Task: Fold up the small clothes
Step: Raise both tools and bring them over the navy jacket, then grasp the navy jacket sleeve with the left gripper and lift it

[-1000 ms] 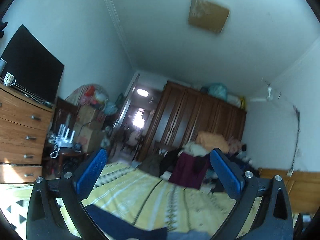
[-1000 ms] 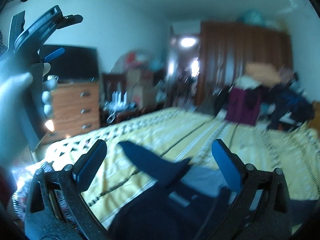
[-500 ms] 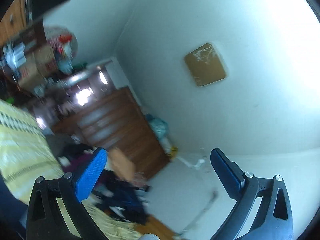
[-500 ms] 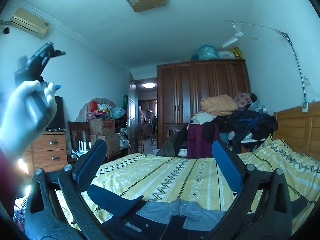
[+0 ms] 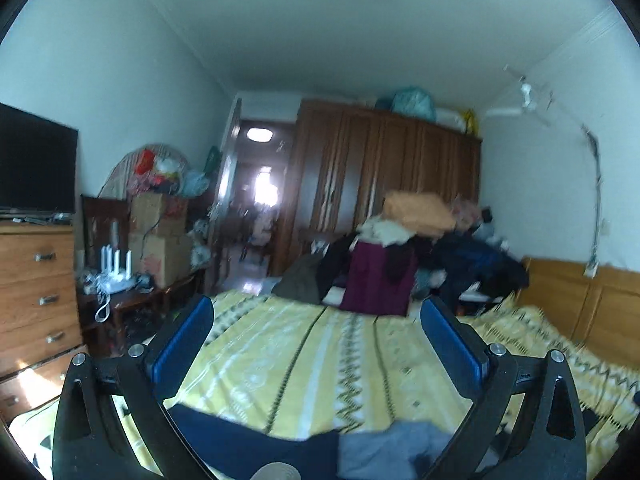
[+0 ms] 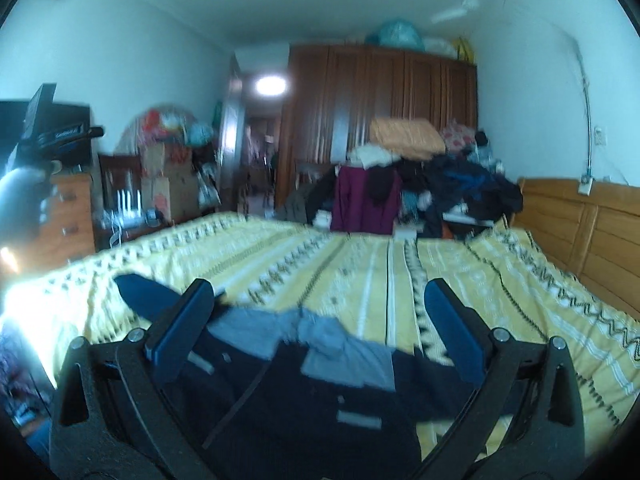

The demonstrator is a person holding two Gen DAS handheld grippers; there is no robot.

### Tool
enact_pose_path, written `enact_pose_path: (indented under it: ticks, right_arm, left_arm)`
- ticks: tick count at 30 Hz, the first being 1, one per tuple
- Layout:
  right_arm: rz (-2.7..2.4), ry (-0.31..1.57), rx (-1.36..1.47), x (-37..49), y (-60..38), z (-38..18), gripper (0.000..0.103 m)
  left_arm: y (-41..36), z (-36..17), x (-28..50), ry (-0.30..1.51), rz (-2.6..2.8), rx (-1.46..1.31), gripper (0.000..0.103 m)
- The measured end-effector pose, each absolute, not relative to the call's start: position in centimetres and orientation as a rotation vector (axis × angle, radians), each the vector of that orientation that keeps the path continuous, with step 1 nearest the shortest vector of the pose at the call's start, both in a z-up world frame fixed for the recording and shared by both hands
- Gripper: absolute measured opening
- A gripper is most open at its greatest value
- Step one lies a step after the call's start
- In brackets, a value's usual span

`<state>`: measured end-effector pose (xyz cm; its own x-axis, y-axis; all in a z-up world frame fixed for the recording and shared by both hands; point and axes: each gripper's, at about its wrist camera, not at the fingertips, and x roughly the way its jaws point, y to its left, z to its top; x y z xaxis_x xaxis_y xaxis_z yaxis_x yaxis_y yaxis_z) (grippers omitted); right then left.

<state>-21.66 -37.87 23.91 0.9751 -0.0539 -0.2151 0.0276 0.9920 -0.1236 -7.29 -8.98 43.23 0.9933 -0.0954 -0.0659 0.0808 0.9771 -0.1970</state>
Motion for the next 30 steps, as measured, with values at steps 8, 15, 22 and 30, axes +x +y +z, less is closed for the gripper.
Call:
enact_pose_path:
  ticks: [8,15,22,30]
  right_arm:
    - [-0.045,0.468,-0.200,-17.1,-37.2,17.1,0.103]
    - [-0.001,0.546,-0.229,-12.8,-35.7,14.5,0.103]
    - [0.059,0.602,-0.209,-9.4,-34.3,12.7,0.103]
    - [0.160,0.672,-0.035,-7.5,-35.2,12.0,0.078]
  left_arm:
    - [0.1,18.1,6.0,0.672,0.052,-0.373,0.103]
    - [3.8,3.1,16.8,0.854,0.078,-0.565,0.099]
    - [7.2,-2.6,24.0,0.885,0.122,-0.637,0.080]
    - [6.2,-1.0,26.4,0.822,0.054,-0.549,0.016]
